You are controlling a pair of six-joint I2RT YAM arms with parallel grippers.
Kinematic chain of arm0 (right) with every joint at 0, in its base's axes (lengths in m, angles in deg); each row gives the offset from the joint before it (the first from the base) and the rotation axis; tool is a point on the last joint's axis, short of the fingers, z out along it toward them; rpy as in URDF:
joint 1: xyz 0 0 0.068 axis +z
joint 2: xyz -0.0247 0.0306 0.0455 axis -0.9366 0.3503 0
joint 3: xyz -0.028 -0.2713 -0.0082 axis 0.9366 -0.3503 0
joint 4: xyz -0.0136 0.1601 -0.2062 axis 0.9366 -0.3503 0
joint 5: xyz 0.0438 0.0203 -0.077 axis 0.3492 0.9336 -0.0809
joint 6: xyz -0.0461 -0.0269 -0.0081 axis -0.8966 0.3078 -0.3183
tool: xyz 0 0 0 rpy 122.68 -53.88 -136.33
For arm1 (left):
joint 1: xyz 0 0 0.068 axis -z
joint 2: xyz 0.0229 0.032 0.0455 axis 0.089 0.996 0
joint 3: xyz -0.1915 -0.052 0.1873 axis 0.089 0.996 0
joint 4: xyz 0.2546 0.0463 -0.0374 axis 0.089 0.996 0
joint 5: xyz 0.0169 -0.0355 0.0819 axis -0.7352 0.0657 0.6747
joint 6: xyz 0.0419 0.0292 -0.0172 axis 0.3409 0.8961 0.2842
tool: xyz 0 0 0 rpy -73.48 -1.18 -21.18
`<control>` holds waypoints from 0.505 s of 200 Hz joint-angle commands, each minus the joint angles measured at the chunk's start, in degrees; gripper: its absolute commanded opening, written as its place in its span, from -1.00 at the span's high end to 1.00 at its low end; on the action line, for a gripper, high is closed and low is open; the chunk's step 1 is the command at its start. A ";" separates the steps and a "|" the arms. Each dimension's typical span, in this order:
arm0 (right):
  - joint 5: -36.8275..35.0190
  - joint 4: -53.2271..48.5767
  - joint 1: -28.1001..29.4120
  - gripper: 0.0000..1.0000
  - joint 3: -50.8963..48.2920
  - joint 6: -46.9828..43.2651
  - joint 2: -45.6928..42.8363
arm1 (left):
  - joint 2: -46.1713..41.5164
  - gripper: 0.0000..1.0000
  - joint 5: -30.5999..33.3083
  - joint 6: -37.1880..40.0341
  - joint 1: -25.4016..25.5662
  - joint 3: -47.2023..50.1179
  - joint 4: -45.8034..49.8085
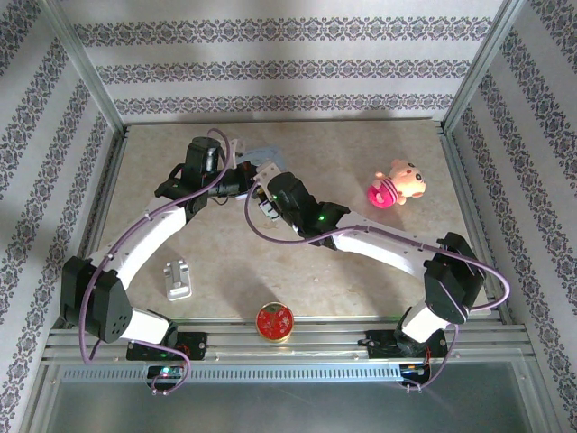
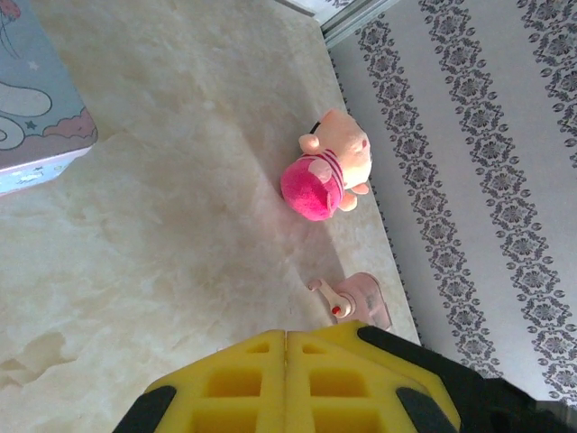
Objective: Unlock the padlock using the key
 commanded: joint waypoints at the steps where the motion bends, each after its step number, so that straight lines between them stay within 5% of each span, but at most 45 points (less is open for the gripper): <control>1: -0.93 2.54 0.07 0.70 1.04 -1.39 0.78 | 0.62 1.00 -1.96 -1.02 0.45 -0.64 0.68; 20: -0.41 2.87 0.07 1.00 -0.07 -1.26 -0.10 | 0.90 1.00 -2.01 -1.13 0.42 -0.54 0.51; 31: -0.14 2.87 -0.02 1.00 -0.65 -1.14 -0.63 | 0.97 1.00 -2.14 -1.19 0.42 -0.54 0.30; 46: 0.64 2.77 -0.35 1.00 -1.47 -0.45 -1.50 | 1.06 0.68 -2.31 -1.29 0.42 -0.52 -0.36; 101: 13.04 3.46 -5.37 1.00 -6.76 7.23 -5.85 | 0.73 -0.03 -2.93 -0.58 -0.24 -0.55 -1.83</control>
